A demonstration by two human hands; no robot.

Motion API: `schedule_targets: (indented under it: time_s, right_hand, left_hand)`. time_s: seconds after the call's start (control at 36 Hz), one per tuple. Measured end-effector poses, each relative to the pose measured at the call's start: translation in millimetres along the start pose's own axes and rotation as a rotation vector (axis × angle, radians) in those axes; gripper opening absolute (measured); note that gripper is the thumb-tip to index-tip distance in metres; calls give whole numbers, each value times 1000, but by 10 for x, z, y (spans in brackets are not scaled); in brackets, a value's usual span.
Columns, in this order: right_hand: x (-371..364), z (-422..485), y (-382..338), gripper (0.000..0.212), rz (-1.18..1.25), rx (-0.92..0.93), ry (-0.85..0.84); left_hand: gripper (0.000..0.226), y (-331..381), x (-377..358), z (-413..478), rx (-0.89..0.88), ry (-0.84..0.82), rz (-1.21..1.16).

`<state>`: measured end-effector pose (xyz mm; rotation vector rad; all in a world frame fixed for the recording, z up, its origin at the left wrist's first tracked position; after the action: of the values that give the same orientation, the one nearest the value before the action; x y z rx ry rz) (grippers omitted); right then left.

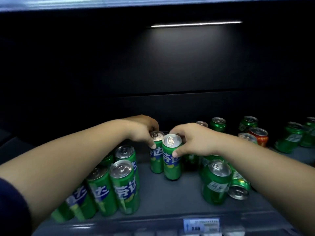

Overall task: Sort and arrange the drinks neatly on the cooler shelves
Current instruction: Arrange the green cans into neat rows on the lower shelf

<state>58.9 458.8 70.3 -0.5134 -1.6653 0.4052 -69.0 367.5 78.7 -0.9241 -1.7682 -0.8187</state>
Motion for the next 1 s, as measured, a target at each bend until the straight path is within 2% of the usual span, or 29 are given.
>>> schedule_targets:
  time_s: [0.14, 0.22, 0.47, 0.58, 0.72, 0.83, 0.94, 1.0]
  right_hand:
    - [-280, -207, -114, 64, 80, -9, -5]
    - [-442, -298, -154, 54, 117, -16, 21]
    - [-740, -514, -117, 47, 456, -21, 213]
    - [-898, -588, -42, 55, 564, -51, 288]
    - [-1289, -549, 135, 75, 500, -196, 222]
    - [-1425, -536, 195, 76, 444, -251, 244]
    - [-1451, -518, 160, 73, 442, -220, 239]
    - [-1463, -493, 149, 71, 442, -191, 224]
  left_hand:
    - [51, 123, -76, -206, -105, 11, 41]
    - [51, 143, -115, -329, -131, 13, 41]
    - [49, 152, -220, -593, -93, 78, 2]
    - [48, 46, -253, -651, -39, 129, -51]
    - [46, -94, -270, -728, 45, 203, -133]
    - [46, -198, -328, -735, 65, 223, -212]
    - [38, -233, -422, -720, -14, 248, -396]
    - [45, -220, -434, -714, -12, 247, -398]
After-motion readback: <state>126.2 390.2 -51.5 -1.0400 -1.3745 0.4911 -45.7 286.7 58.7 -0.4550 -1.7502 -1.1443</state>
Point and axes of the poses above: each hand's wrist, its own z-axis towards the middle knuckle, its own x-axis out of the back of the hand, y = z × x, the point moved 8 cm from there along z, towards the middle knuckle, and after that the axes turned 10 degrees about -y, right-handed, at the moved point
